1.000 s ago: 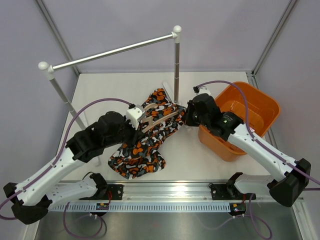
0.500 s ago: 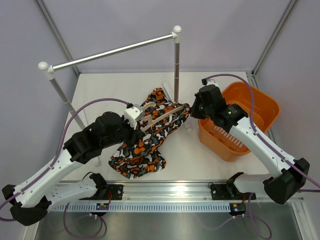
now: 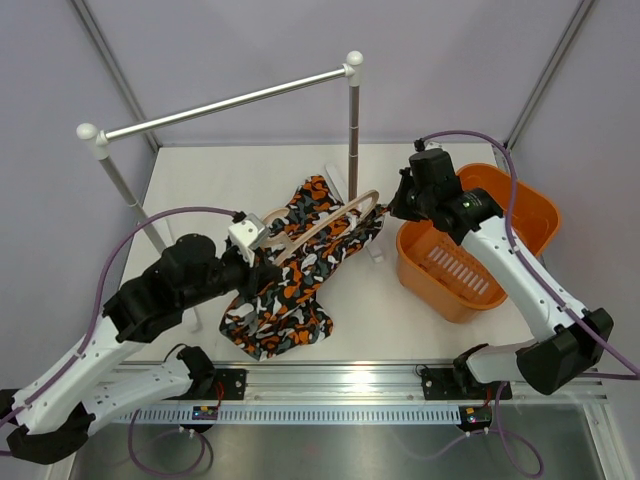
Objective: Remove the shorts from the hanger
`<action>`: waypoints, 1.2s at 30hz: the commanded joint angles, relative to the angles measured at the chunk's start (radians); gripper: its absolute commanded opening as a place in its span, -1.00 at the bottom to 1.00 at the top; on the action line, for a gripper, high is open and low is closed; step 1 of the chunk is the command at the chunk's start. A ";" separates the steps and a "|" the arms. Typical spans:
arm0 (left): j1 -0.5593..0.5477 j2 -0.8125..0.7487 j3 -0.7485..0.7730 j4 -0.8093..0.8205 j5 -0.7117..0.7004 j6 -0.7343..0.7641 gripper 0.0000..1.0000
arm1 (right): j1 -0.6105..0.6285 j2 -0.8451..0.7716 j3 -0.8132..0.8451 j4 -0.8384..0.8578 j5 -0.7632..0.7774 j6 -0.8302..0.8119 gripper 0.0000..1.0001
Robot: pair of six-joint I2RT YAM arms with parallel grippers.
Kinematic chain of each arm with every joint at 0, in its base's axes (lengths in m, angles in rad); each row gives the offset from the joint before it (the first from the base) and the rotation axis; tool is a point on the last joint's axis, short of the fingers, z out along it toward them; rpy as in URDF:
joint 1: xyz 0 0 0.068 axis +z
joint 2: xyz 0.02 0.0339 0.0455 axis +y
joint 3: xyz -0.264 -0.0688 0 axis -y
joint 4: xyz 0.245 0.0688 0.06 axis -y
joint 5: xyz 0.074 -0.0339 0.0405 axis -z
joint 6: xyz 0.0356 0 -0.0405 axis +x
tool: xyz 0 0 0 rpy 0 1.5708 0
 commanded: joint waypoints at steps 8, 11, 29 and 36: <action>-0.002 -0.028 0.025 0.085 -0.059 -0.070 -1.00 | -0.044 -0.022 0.049 0.018 0.050 -0.066 -1.00; -0.002 -0.004 -0.016 0.264 -0.129 -0.159 -1.00 | -0.033 -0.068 0.046 0.019 -0.011 -0.071 -1.00; -0.003 0.357 0.192 0.759 -0.246 -0.328 -1.00 | 0.188 -0.191 0.126 -0.062 -0.010 -0.074 -1.00; -0.003 0.348 0.348 0.594 -0.316 -0.232 -1.00 | 0.186 -0.133 0.393 -0.162 0.116 -0.126 -1.00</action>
